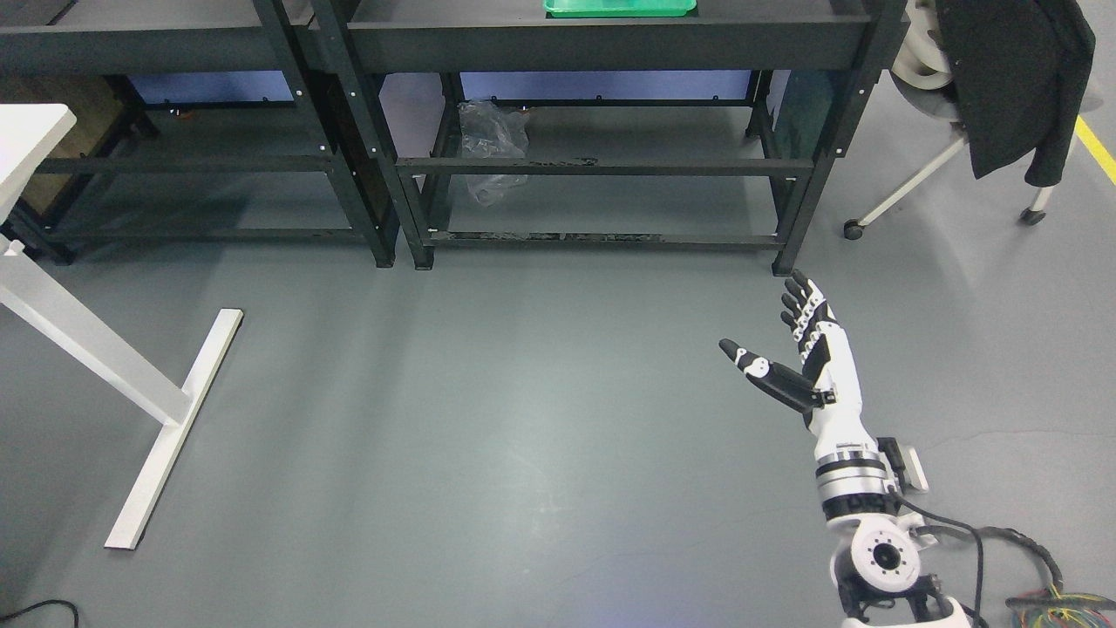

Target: Pick pink block from left shelf to tray

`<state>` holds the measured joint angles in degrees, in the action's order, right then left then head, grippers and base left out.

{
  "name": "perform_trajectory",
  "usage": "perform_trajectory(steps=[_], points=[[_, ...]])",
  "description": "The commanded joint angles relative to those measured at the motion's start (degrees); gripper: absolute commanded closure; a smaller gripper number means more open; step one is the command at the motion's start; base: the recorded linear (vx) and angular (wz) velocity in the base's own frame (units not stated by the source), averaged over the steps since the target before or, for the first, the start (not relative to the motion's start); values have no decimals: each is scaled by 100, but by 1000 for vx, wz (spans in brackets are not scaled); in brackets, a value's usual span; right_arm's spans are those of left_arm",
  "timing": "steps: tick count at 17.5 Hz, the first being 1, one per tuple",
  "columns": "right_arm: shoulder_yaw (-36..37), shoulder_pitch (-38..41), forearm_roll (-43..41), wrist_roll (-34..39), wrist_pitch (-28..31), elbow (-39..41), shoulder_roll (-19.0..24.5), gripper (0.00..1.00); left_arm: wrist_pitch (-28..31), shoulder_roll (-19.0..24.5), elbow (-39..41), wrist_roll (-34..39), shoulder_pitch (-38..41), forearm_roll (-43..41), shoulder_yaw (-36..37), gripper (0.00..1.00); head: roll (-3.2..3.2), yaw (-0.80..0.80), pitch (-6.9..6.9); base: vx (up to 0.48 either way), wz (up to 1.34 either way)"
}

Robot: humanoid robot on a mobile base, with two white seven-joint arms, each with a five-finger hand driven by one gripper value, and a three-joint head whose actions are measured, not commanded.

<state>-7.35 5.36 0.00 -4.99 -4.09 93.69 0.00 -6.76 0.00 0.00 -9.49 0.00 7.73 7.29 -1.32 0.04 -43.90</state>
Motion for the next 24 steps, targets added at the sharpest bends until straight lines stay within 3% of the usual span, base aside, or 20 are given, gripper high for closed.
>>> perform_trajectory(steps=[1, 24], points=[[-4, 0, -97, -2, 22, 0, -100, 0, -1, 100, 100, 0, 114, 0, 0, 0, 0, 0, 0, 0, 0], [49, -9, -105, -19, 13, 0, -100, 0, -1, 100, 100, 0, 114, 0, 0, 0, 0, 0, 0, 37, 1]])
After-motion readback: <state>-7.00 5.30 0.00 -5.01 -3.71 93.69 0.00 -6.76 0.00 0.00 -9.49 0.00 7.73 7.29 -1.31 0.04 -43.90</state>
